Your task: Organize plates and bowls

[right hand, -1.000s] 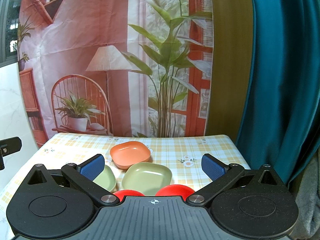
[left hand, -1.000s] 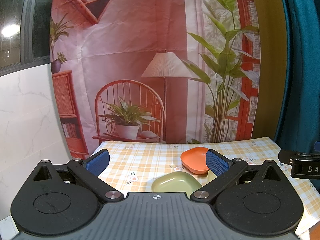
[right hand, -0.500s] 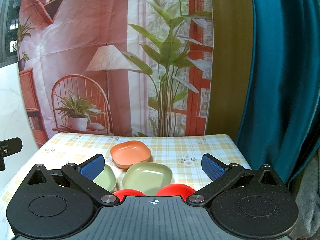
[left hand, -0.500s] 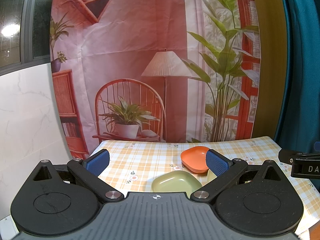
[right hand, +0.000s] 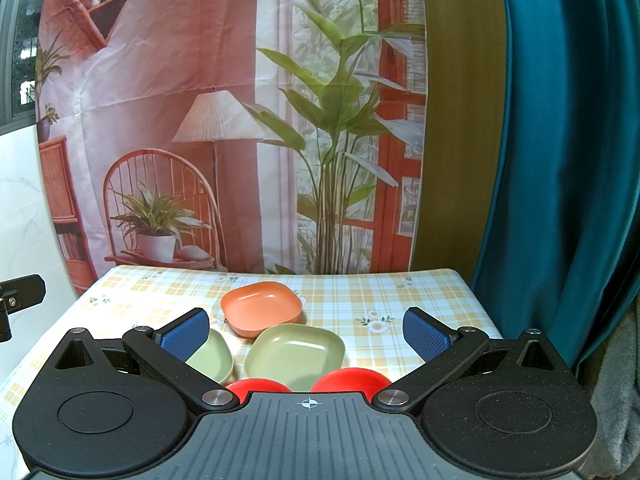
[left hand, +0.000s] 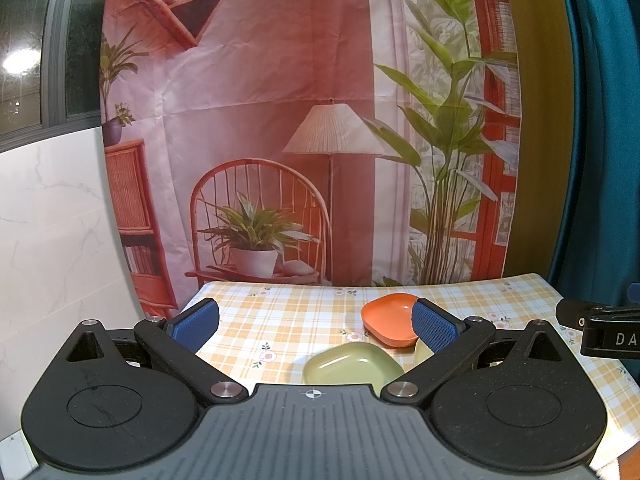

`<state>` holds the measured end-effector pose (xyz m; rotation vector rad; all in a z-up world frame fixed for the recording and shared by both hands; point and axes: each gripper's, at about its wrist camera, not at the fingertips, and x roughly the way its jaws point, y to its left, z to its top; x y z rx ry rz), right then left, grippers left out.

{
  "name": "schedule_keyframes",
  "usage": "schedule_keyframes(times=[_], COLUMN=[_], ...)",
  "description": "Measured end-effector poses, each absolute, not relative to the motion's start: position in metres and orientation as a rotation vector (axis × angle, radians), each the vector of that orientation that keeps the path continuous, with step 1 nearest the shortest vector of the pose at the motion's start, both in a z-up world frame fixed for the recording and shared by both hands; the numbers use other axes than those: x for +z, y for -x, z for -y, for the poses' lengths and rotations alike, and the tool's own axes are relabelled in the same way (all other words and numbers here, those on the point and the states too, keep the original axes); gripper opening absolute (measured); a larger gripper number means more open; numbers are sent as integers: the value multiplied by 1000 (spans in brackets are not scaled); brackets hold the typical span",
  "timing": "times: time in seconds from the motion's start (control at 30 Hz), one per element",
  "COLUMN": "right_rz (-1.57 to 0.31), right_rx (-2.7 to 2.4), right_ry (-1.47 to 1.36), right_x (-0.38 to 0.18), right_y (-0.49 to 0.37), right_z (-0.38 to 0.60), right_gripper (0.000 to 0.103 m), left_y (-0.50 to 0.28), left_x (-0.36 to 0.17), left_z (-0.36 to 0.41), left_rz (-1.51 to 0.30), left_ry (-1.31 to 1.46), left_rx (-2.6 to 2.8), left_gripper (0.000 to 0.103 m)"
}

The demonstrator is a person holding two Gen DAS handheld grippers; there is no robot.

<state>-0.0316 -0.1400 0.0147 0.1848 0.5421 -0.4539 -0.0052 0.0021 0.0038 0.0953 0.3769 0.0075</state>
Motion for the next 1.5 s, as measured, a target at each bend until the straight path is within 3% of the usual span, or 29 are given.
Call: schedule_keyframes(times=[0.37, 0.83, 1.17, 1.37, 1.5], right_rz=[-525, -398, -543, -589, -617], right_rx=[-446, -306, -213, -193, -180], right_ry=[-200, -229, -223, -218, -206], right_x=[18, -20, -81, -108, -119], right_y=[31, 15, -24, -25, -22], right_z=[143, 155, 140, 126, 118], right_gripper=[103, 103, 103, 103, 98], left_y=[6, -17, -52, -64, -70], left_x=[1, -24, -74, -103, -120], left_z=[-2, -10, -31, -30, -33], left_rz=[-360, -380, -497, -562, -622], left_ry=[-94, -114, -93, -111, -98], left_rx=[41, 39, 57, 10, -41], left_gripper=[103, 103, 102, 95, 84])
